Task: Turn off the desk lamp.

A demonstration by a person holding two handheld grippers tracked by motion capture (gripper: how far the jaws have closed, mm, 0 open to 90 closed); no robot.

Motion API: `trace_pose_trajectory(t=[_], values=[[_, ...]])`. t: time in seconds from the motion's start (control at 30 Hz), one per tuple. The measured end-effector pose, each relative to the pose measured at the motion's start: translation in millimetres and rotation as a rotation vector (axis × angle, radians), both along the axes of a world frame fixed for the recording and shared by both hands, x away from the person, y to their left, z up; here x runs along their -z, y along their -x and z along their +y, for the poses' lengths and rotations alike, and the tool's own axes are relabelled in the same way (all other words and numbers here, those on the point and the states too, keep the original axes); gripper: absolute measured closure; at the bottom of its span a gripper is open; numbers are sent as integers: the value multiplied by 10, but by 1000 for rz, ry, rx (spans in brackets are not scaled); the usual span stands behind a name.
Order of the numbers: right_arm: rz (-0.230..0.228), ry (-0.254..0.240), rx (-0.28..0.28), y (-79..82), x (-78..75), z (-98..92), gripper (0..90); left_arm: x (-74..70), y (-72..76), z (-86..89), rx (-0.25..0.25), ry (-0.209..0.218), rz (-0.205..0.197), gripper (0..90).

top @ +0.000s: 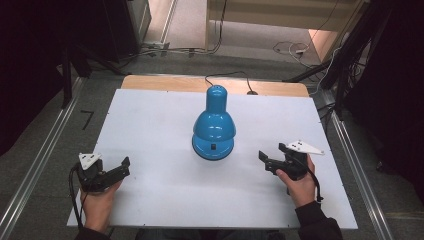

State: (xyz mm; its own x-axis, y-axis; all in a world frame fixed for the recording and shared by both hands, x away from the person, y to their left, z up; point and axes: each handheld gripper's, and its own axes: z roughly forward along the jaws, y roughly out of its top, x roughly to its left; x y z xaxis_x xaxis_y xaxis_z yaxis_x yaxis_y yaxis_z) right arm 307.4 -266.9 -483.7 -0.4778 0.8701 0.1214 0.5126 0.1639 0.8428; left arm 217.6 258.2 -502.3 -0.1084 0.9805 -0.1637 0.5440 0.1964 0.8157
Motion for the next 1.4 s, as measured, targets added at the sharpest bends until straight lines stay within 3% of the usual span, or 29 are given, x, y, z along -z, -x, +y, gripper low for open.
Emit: trace_pose_trajectory(t=[0.83, 1.17, 1.33, 1.4], values=[[6, 15, 86, 205, -6, -506, 94, 10, -5, 3, -5, -1, 7, 63], [8, 29, 151, 298, 18, -770, 91, 15, -10, 3, -7, 1, 10, 64], [26, 52, 192, 320, 72, -896, 88, 11, -7, 2, -8, 0, 10, 64], [68, 83, 238, 307, 121, -942, 88, 11, -6, 2, -8, -1, 9, 64]])
